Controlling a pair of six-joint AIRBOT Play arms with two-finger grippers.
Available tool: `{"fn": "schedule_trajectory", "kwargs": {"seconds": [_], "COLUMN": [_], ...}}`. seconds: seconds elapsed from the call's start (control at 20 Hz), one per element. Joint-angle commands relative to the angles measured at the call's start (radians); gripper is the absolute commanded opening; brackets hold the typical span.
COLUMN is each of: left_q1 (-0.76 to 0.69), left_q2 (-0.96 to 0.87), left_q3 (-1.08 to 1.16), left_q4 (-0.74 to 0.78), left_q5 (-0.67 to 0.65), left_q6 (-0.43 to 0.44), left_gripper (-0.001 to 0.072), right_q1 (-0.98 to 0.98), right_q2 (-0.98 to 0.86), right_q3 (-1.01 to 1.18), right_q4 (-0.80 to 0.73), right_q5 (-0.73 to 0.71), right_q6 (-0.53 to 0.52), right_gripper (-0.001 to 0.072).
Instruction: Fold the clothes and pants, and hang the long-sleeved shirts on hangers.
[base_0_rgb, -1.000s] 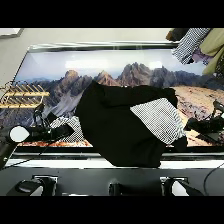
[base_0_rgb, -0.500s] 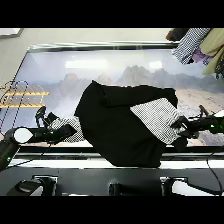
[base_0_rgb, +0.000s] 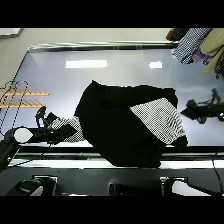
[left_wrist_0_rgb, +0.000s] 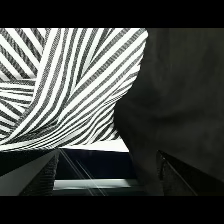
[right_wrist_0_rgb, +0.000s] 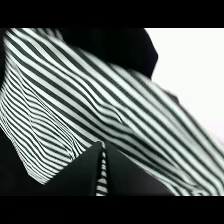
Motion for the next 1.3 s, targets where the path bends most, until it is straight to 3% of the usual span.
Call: {"fn": "schedule_trajectory", "kwargs": {"seconds": [0.0,0.05,0.1,0.35,0.55,0.8,0.85,0.95,1.05,1.15,1.25], "left_q1": [0.0,0.0,0.0,0.0,0.0,0.0,0.0,0.0,0.0,0.0,0.0], "left_q2": [-0.001,-0.001,-0.001,-0.001,-0.001,-0.001,-0.001,-0.001,-0.001,-0.001,-0.001], "left_q3": [0.0,0.0,0.0,0.0,0.0,0.0,0.0,0.0,0.0,0.0,0.0], "left_q4": [0.0,0.0,0.0,0.0,0.0,0.0,0.0,0.0,0.0,0.0,0.0], "left_q5": [0.0,0.0,0.0,0.0,0.0,0.0,0.0,0.0,0.0,0.0,0.0], "left_q6": [0.0,0.0,0.0,0.0,0.0,0.0,0.0,0.0,0.0,0.0,0.0], "left_gripper": [0.0702,0.0702,0.0702,0.0702,0.0702,0.0702,0.0702,0.0702,0.0702,0.0702,0.0702], "right_q1": [-0.002,-0.014,-0.039,-0.203,-0.219,-0.218,-0.218,-0.217,-0.217,-0.217,-0.217], "right_q2": [0.013,0.011,0.01,0.002,-0.045,-0.087,-0.087,-0.088,-0.088,-0.07,-0.054], "right_q3": [0.136,0.132,0.111,-0.127,-0.255,-0.267,-0.267,-0.267,-0.267,-0.25,-0.145], "right_q4": [-0.196,-0.273,-0.282,-0.214,-0.113,-0.084,-0.062,-0.038,0.014,0.166,0.263], "right_q5": [0.04,0.065,0.077,0.088,0.057,0.049,0.05,0.053,0.084,0.091,0.057], "right_q6": [0.09,0.132,0.135,0.027,-0.09,-0.108,-0.11,-0.111,-0.146,-0.198,-0.168], "right_gripper": [0.0354,0.0577,0.0642,0.0666,0.0666,0.0657,0.0622,0.0429,0.003,0.0034,0.0033]}}
